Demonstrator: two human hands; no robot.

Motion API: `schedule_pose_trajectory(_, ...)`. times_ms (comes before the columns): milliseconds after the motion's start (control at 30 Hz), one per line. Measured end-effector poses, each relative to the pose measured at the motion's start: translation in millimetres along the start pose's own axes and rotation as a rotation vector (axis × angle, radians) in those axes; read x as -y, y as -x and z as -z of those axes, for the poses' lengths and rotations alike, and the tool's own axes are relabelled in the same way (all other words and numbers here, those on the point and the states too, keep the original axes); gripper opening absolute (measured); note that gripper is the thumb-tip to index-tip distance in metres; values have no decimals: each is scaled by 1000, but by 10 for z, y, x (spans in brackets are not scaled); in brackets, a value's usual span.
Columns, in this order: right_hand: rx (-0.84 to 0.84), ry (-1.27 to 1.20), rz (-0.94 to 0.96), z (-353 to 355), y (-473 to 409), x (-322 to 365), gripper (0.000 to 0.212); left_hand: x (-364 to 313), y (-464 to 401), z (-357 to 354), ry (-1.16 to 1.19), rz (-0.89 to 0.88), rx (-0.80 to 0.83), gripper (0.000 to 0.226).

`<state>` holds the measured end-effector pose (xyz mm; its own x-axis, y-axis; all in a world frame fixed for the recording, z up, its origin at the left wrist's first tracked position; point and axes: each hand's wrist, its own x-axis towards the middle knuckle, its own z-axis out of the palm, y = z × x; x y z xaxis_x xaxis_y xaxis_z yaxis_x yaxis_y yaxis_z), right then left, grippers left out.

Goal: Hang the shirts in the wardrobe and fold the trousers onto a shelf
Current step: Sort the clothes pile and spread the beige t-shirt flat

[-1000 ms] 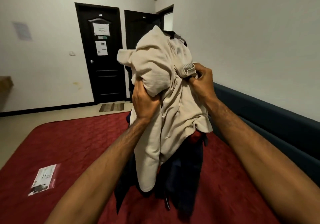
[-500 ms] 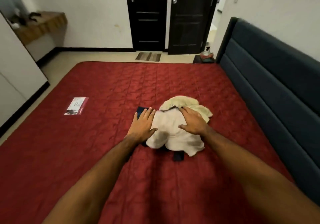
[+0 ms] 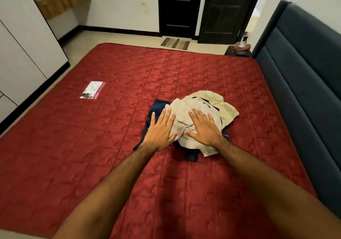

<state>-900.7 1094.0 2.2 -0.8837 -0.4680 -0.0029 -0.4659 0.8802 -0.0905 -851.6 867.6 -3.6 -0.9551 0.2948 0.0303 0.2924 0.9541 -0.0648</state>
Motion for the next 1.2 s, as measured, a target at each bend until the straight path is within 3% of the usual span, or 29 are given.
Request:
schedule_pose_trajectory(333, 89, -2, -63, -207, -483, 109, 83, 463, -288, -250, 102, 22, -46, 78)
schedule_pose_trajectory(567, 127, -4, -111, -591, -792, -373, 75, 430, -770, -562, 153, 67, 56, 75)
schedule_pose_trajectory(733, 223, -4, -154, -1170, -1129, -935, 80, 414, -1204, -1018, 155, 131, 137, 75)
schedule_pose_trajectory(900, 400, 29, 17, -2023, -1883, -1651, 90, 135, -2187, -1801, 275, 210, 207, 90)
schedule_pose_trajectory(967, 397, -80, 90, -2576, -2294, -1900, 87, 92, -2647, -2349, 277, 288, 187, 94)
schedule_pose_trajectory(1033, 254, -367, 154, -3137, -2500, -2064, 84, 124, -3006, -2865, 221, 374, 50, 89)
schedule_pose_trajectory(1100, 56, -657, 153, -3714, -2635, -2220, 78, 155, -3286, -3442, 185, 431, -220, 76)
schedule_pose_trajectory(1200, -58, -912, 192, -4025, -2767, -2282, 63, 115, -3338, -3776, 138, 435, -472, 56)
